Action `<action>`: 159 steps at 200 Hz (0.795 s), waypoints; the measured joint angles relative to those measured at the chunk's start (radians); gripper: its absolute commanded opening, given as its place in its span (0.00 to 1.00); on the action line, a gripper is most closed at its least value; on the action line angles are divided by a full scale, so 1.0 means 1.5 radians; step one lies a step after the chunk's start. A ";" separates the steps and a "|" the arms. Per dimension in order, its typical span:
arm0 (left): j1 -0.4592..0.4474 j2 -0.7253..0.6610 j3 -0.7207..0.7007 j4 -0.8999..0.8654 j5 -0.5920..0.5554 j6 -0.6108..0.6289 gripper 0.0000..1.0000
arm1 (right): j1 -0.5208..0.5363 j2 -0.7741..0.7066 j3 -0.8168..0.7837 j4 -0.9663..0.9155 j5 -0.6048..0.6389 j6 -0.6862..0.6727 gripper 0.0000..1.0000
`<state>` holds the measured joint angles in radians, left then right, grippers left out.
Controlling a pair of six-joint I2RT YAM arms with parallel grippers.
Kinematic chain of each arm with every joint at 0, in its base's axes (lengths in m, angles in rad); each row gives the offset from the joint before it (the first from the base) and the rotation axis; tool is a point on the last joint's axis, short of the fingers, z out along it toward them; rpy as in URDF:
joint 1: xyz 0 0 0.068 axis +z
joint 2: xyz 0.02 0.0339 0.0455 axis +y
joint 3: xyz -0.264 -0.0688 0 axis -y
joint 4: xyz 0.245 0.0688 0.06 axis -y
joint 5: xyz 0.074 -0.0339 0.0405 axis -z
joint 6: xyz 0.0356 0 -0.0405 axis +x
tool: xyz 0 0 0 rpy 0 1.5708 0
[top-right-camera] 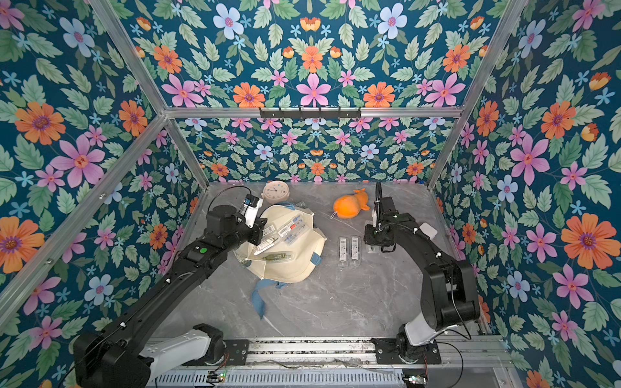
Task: Take out the compass set from the canvas bag
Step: Place the compass set at the center of the board.
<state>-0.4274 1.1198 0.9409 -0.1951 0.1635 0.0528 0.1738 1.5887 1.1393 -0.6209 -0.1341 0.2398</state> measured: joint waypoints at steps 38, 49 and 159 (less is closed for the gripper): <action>0.000 -0.003 -0.002 0.000 0.002 0.002 0.00 | -0.017 0.078 -0.008 0.033 -0.018 0.010 0.39; 0.000 -0.003 -0.002 -0.001 0.003 0.002 0.00 | -0.018 0.093 -0.009 0.032 -0.022 0.012 0.40; 0.000 0.003 -0.004 0.000 0.014 0.002 0.00 | -0.017 0.125 -0.032 0.047 -0.051 0.015 0.49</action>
<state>-0.4274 1.1240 0.9344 -0.1947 0.1848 0.0563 0.1486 1.7767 1.0908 -0.5499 -0.2104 0.2626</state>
